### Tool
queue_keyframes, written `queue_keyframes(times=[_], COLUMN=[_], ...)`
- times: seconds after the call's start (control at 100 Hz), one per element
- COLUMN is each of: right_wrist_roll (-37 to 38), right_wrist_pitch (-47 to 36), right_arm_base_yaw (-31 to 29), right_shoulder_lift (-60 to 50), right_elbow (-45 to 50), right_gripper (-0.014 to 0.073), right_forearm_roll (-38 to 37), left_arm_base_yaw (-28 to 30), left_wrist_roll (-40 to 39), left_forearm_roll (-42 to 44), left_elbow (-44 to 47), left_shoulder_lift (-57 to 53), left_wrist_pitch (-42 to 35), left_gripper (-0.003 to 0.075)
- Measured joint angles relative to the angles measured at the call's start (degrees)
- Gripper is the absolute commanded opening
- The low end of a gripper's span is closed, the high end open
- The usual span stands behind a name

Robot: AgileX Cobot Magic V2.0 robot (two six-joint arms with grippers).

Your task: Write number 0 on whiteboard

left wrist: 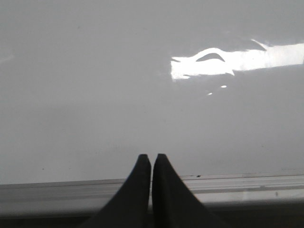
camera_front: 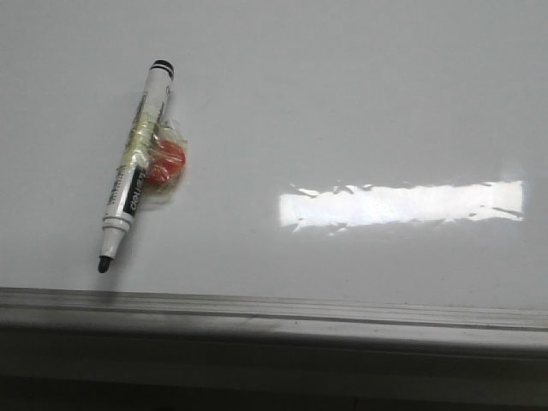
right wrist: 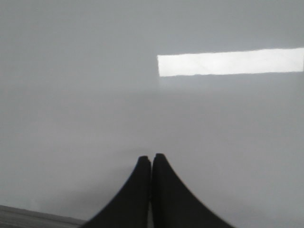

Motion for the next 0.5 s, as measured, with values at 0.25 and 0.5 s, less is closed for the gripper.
queue_keyframes(times=[0.25, 0.5], right_wrist_roll=[0.1, 0.7], right_wrist_pitch=[-6.2, -28.2], right_arm_base_yaw=[0.0, 0.0], right_shoulder_lift=[0.0, 0.0], right_elbow=[0.0, 0.0], right_gripper=[-0.0048, -0.0047], right_forearm_roll=[-0.3, 4.7], left_arm_base_yaw=[0.1, 0.1], left_wrist_roll=[0.0, 0.0], left_forearm_roll=[-0.1, -29.9], left_elbow=[0.0, 0.0], left_shoulder_lift=[0.0, 0.0], left_wrist_pitch=[0.0, -4.7], left_gripper=[-0.0020, -0.0020])
